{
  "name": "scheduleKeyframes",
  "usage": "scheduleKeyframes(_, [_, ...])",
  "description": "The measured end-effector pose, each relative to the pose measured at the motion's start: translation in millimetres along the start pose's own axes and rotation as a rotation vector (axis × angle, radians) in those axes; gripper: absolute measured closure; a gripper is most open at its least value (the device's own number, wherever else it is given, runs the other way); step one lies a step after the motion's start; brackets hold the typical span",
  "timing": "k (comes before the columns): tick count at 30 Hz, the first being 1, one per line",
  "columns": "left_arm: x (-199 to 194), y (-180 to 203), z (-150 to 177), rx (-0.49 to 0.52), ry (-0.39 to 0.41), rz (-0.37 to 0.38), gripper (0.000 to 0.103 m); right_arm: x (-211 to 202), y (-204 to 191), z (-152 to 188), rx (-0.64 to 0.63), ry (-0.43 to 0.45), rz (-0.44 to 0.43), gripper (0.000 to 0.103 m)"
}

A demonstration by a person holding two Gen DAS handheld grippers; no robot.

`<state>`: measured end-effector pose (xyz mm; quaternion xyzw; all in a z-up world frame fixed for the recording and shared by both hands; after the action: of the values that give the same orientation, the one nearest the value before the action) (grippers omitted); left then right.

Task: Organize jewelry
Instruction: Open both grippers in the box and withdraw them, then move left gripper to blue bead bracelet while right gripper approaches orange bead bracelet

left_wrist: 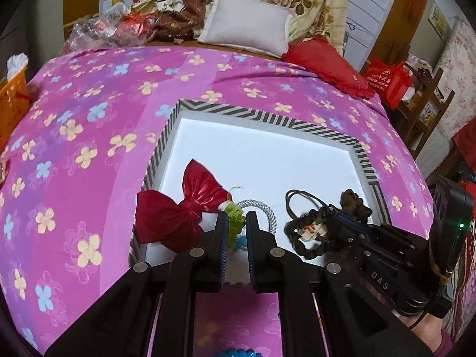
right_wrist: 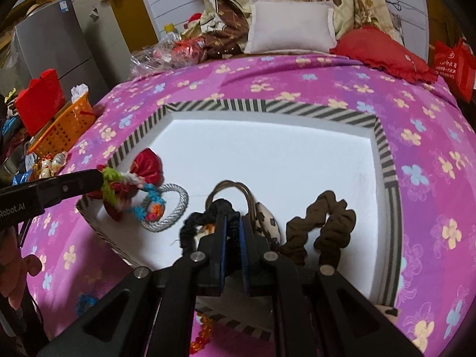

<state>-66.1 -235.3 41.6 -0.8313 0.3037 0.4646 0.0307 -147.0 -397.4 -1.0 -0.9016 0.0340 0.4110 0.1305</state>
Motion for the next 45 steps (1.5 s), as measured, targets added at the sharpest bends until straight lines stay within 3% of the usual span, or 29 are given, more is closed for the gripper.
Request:
scheduleKeyframes(7, [12.2, -6.2, 6.5, -0.031, -0.042, 0.007, 0.089, 4.2, 0.5, 4.2, -0.005, -0.014, 0.017, 0.094])
scheduleKeyframes(11, [14.0, -8.9, 9.9, -0.044, -0.037, -0.005, 0.089, 2.9, 0.1, 4.3, 0.000, -0.015, 0.019, 0.087])
scheduleKeyframes(15, [12.4, -15.1, 10.3, -0.075, -0.027, -0.001, 0.062, -3.4, -1.3, 4.7, 0.002, -0.006, 0.014, 0.076])
scheduleKeyframes(16, [11.8, -16.3, 10.2, -0.078, -0.025, -0.002, 0.061, -5.8, -2.1, 4.7, -0.001, -0.002, 0.014, 0.075])
scheduleKeyframes(24, [3.8, -16.4, 16.7, -0.056, -0.013, -0.045, 0.059, -24.9, -11.5, 5.0, -0.015, 0.031, 0.010, 0.060])
scheduleKeyframes(45, [-58.3, 2.1, 51.9, -0.001, 0.112, -0.137, 0.059, -85.6, -50.2, 33.4, -0.070, 0.088, -0.002, 0.039])
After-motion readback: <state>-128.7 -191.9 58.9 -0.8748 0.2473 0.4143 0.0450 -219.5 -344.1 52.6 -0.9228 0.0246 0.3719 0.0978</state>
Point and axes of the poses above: each gripper's, at about its wrist camera, not at the fingertips, and x roughly the way its jaws point, y to its right, z to its underside, the point moved 4 cm from there along x, roughly the way its jaws point
